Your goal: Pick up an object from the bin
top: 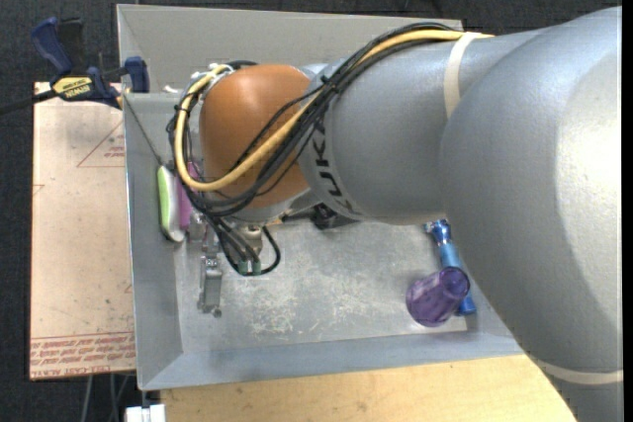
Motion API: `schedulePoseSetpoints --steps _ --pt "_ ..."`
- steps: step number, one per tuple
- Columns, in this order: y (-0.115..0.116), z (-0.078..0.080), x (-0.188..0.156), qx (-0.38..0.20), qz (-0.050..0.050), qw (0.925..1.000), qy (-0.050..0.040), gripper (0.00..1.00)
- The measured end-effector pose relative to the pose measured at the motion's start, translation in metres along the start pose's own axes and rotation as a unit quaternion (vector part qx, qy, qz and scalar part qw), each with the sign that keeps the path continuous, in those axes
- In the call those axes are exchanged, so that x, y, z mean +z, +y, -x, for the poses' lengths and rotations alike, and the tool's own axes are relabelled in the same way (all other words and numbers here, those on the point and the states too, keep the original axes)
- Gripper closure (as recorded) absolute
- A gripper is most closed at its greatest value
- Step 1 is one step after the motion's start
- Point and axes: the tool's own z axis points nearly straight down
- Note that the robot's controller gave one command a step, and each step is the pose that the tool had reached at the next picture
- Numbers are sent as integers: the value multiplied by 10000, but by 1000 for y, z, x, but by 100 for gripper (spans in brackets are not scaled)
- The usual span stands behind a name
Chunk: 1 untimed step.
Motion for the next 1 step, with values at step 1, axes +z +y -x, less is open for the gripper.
schedulePoseSetpoints --steps 1 --pt "-2 2 -5 26 8 10000 -34 0"
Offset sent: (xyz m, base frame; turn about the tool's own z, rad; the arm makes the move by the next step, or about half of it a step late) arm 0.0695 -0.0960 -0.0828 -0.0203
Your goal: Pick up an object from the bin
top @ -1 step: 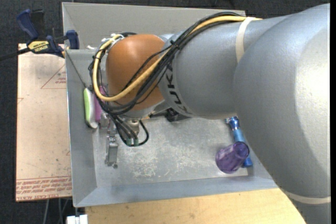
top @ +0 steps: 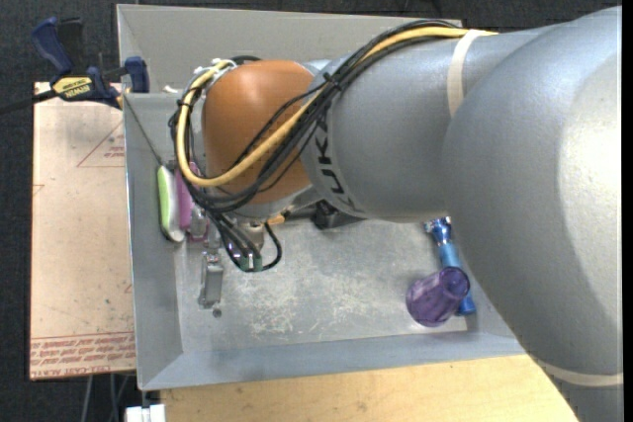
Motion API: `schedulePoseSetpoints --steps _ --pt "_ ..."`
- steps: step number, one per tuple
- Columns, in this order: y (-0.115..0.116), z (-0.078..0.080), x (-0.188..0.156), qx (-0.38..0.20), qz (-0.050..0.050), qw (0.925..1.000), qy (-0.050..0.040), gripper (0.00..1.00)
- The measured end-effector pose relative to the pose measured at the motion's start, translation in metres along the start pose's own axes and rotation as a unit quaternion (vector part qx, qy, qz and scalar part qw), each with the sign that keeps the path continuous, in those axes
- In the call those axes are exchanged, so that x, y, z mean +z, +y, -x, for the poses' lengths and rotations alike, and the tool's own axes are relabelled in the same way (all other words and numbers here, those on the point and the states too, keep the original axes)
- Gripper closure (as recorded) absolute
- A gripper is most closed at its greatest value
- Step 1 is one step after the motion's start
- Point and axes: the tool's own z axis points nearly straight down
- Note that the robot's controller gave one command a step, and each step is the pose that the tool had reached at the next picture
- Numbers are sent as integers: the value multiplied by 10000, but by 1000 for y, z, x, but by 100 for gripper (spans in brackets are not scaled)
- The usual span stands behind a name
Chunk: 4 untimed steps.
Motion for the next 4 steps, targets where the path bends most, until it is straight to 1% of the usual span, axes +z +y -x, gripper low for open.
schedulePoseSetpoints --steps 1,2,3,4 --pt "-101 68 92 -87 -28 10000 38 0" --pt "-79 73 24 -1123 15 9937 -41 0" --pt "-180 107 59 -393 -42 9992 25 0" --pt "-135 98 89 -1353 28 9908 -40 0"
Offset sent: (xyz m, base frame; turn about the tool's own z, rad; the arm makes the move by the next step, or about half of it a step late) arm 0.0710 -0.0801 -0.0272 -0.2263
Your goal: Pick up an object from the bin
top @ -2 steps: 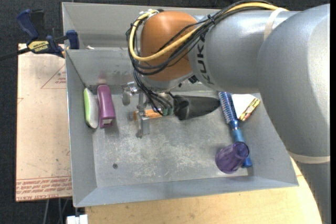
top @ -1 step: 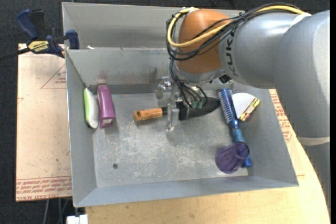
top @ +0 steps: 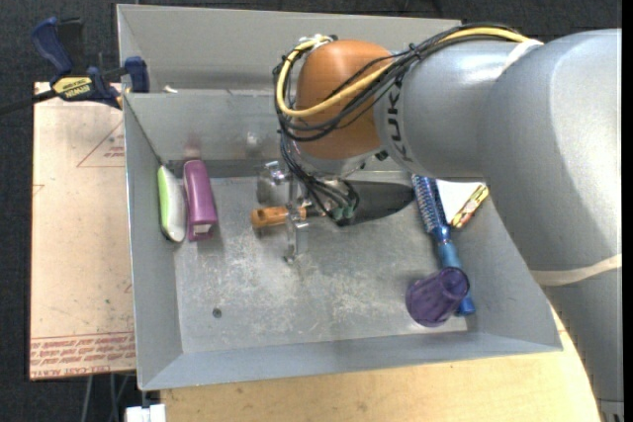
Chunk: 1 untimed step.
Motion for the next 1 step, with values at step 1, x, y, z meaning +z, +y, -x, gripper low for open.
schedulePoseSetpoints --steps 1 --pt "-100 -8 -2 452 -60 9989 58 100"
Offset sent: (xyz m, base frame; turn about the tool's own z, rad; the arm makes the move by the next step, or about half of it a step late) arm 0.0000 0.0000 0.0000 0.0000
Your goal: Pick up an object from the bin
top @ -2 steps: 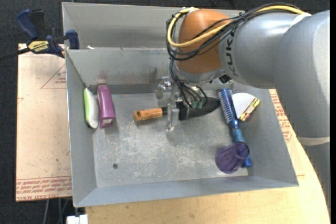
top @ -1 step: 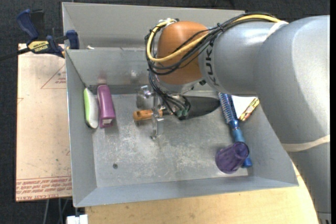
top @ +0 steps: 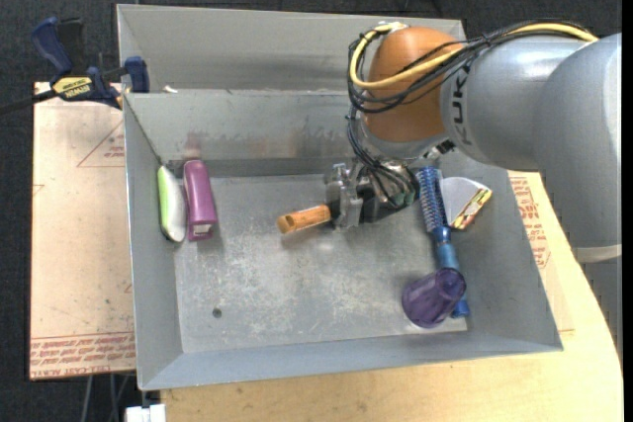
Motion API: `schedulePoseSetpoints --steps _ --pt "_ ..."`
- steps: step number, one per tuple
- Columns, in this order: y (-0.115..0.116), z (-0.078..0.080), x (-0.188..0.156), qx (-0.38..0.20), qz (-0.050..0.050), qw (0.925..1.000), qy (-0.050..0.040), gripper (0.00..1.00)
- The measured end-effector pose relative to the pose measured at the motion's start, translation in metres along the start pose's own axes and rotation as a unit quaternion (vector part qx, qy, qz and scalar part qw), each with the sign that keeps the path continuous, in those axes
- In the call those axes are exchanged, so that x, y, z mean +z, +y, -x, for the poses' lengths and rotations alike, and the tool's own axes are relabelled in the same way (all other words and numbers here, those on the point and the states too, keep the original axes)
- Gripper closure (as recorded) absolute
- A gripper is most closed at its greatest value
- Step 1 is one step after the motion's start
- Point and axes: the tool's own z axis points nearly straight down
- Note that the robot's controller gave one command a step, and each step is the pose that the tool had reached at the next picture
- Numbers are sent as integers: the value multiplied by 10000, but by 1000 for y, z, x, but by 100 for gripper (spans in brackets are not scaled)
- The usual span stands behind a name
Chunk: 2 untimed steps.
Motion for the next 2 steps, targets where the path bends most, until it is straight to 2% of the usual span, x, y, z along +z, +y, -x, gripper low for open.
schedulePoseSetpoints --steps 2 --pt "0 0 0 3 3 10000 -1 100"
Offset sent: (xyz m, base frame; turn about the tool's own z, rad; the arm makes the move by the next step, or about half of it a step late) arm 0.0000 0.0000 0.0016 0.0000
